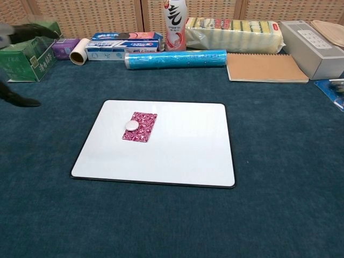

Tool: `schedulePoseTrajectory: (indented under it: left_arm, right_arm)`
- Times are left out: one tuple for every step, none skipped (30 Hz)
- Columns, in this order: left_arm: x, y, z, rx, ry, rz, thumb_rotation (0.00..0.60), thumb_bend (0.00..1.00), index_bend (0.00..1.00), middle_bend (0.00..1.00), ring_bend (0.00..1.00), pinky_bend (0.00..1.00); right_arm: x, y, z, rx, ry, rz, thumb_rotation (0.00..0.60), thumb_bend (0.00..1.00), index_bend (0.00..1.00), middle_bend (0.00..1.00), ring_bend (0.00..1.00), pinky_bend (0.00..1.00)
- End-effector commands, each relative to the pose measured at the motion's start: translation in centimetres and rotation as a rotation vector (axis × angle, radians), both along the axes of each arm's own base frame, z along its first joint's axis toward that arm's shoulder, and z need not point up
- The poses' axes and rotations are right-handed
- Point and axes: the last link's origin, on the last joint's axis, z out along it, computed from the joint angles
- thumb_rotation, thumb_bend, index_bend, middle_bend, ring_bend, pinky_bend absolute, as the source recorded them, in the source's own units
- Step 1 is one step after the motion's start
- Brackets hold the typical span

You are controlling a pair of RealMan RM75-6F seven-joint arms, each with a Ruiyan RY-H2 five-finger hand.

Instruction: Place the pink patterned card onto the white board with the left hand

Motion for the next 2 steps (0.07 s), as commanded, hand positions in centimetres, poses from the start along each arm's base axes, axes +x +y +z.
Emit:
schedulePoseTrajectory:
  left_arm:
    - [-6.4, -6.6, 4.2, 0.066, -0.06, 0.119, 0.6, 0.12, 0.0, 0.0, 0.0, 0.01]
    - [-7.4, -7.9, 4.7, 0.075, -0.071, 0.138, 0.6, 0.12, 0.0, 0.0, 0.0, 0.01]
  right_arm:
    - [0.4, 0.3, -0.1, -0.018, 0.025, 0.028, 0.6, 0.07, 0.18, 0.0, 0.0, 0.0]
    - [0.6, 0.4, -0.2, -0.025, 0.033, 0.039, 0.6, 0.07, 0.18, 0.0, 0.0, 0.0]
